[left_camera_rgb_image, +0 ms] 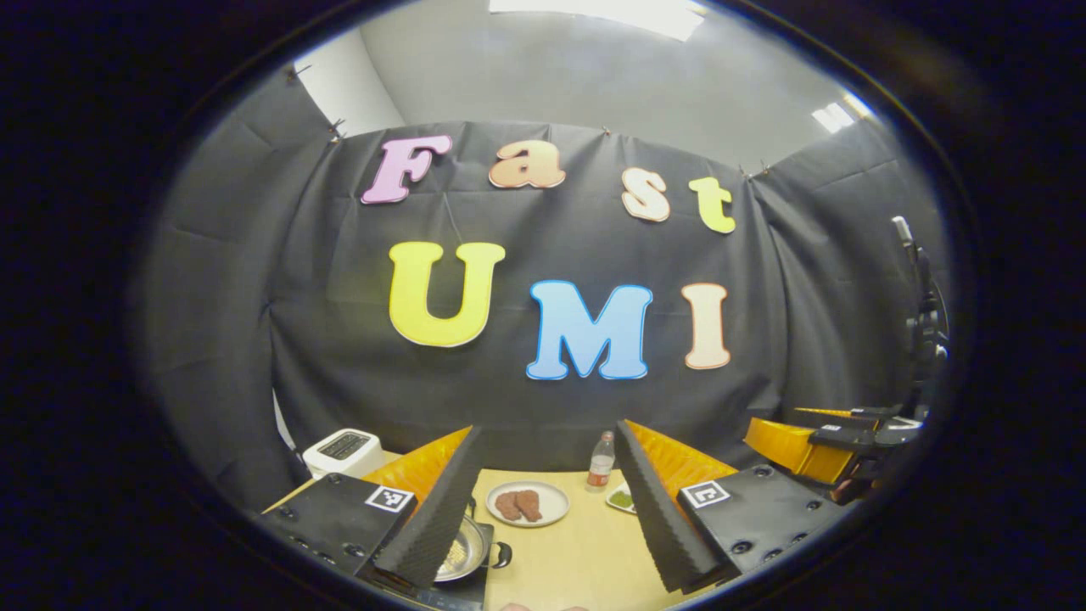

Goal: First push the handle of the pot to place it horizontally, then grasp the pot with both hands and set it on the induction cooktop.

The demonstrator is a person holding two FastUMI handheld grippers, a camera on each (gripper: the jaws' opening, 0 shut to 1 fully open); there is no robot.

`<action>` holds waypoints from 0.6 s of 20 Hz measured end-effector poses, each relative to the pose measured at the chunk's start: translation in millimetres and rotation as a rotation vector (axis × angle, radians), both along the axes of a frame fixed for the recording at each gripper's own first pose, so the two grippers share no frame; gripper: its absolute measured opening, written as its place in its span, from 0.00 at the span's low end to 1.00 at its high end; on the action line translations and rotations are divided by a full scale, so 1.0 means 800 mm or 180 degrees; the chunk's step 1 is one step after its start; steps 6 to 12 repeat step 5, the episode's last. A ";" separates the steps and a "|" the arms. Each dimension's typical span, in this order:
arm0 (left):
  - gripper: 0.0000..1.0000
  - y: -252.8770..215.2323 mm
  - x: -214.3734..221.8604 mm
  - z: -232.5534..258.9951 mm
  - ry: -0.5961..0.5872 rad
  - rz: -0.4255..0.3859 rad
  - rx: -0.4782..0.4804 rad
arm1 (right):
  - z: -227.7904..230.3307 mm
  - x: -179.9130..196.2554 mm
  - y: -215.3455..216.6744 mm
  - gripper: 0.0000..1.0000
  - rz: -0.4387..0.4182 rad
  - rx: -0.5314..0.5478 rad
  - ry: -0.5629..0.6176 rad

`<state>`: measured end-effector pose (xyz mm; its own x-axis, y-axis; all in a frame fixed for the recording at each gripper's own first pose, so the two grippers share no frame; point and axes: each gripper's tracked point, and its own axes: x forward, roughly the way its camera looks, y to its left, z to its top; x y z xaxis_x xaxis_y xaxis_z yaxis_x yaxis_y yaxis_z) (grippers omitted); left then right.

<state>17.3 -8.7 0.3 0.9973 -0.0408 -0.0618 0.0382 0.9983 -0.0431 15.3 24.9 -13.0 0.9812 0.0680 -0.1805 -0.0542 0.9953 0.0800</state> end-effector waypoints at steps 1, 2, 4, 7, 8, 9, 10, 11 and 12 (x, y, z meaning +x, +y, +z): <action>1.00 0.002 -0.005 0.000 -0.0013 0.0014 -0.0002 | 0.000 -0.003 0.001 0.96 0.0008 -0.0008 0.0007; 0.99 0.002 -0.007 0.006 -0.0048 0.0005 -0.0015 | 0.003 -0.004 0.003 0.96 0.0004 -0.0007 -0.0003; 1.00 0.004 -0.009 0.015 -0.0097 -0.0040 -0.0032 | 0.008 -0.003 0.007 0.96 -0.0022 -0.0016 -0.0052; 1.00 0.009 -0.008 0.013 -0.0089 -0.0061 -0.0038 | 0.010 -0.003 0.010 0.96 -0.0046 -0.0031 -0.0071; 1.00 0.009 -0.008 0.013 -0.0089 -0.0061 -0.0038 | 0.010 -0.003 0.010 0.96 -0.0046 -0.0031 -0.0071; 1.00 0.009 -0.008 0.013 -0.0089 -0.0061 -0.0038 | 0.010 -0.003 0.010 0.96 -0.0046 -0.0031 -0.0071; 1.00 0.009 -0.008 0.013 -0.0089 -0.0061 -0.0038 | 0.010 -0.003 0.010 0.96 -0.0046 -0.0031 -0.0071; 1.00 0.009 -0.008 0.013 -0.0089 -0.0061 -0.0038 | 0.010 -0.003 0.010 0.96 -0.0046 -0.0031 -0.0071; 1.00 0.009 -0.008 0.013 -0.0089 -0.0061 -0.0038 | 0.010 -0.003 0.010 0.96 -0.0046 -0.0031 -0.0071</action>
